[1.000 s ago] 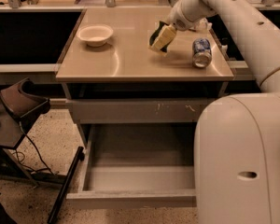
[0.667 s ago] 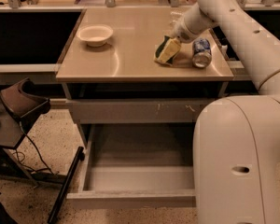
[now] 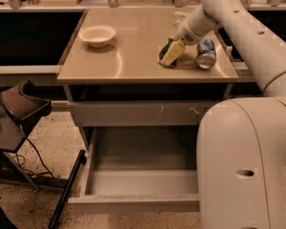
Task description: Pick sponge from middle drawer and place on counter
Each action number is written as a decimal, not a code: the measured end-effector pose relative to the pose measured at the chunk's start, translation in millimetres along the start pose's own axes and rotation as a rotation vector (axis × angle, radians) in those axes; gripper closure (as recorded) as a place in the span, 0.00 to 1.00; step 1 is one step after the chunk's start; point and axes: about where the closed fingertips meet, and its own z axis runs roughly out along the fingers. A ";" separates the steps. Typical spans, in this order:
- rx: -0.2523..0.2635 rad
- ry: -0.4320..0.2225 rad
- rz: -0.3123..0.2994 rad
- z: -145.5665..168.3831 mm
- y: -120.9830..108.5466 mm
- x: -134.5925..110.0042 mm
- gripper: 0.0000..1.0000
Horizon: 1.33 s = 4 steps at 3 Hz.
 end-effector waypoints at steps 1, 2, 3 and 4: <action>0.000 0.000 0.000 0.0 0.0 0.0 0.34; 0.000 0.000 0.000 0.1 0.0 0.0 0.11; 0.000 0.000 0.000 0.1 0.1 0.0 0.00; 0.000 0.000 0.000 0.1 0.1 0.0 0.00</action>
Offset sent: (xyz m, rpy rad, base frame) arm 0.0000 0.0000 0.0000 0.0000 0.0000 0.0000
